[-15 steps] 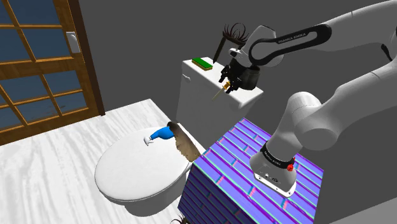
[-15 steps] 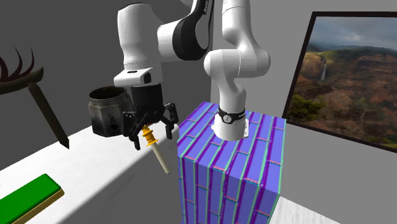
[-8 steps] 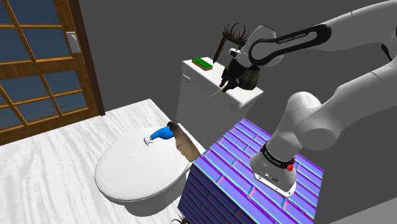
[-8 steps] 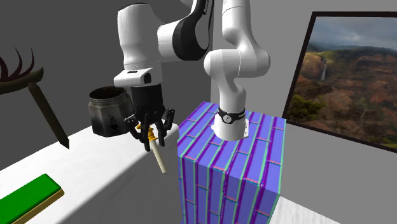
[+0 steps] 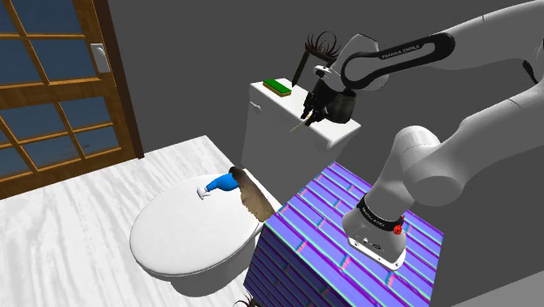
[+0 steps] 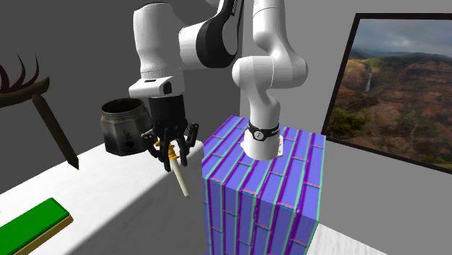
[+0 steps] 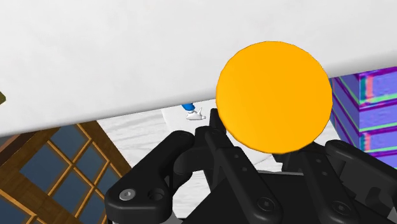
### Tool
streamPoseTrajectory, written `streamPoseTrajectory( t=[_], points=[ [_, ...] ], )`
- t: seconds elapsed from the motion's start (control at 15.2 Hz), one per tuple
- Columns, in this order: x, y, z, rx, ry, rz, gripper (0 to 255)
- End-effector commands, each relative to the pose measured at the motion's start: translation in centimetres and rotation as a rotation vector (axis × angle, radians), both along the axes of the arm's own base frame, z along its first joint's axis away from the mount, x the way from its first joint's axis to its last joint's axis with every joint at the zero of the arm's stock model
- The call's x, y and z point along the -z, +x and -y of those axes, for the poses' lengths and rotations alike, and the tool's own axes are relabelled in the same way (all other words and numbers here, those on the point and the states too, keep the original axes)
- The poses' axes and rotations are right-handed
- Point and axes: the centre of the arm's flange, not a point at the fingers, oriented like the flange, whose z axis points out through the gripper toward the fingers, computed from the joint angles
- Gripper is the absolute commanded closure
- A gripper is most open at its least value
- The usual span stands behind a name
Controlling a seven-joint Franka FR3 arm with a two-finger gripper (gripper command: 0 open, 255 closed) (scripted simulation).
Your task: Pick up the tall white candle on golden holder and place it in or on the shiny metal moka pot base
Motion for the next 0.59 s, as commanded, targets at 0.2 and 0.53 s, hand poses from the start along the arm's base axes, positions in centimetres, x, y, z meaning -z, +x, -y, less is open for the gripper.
streamPoseTrajectory(
  t=[0.2, 0.53],
  points=[
    [-2.4, 0.0, 0.0, 0.0, 0.0, 0.0, 255],
    [-5.0, 0.0, 0.0, 0.0, 0.0, 0.0, 255]
  ],
)
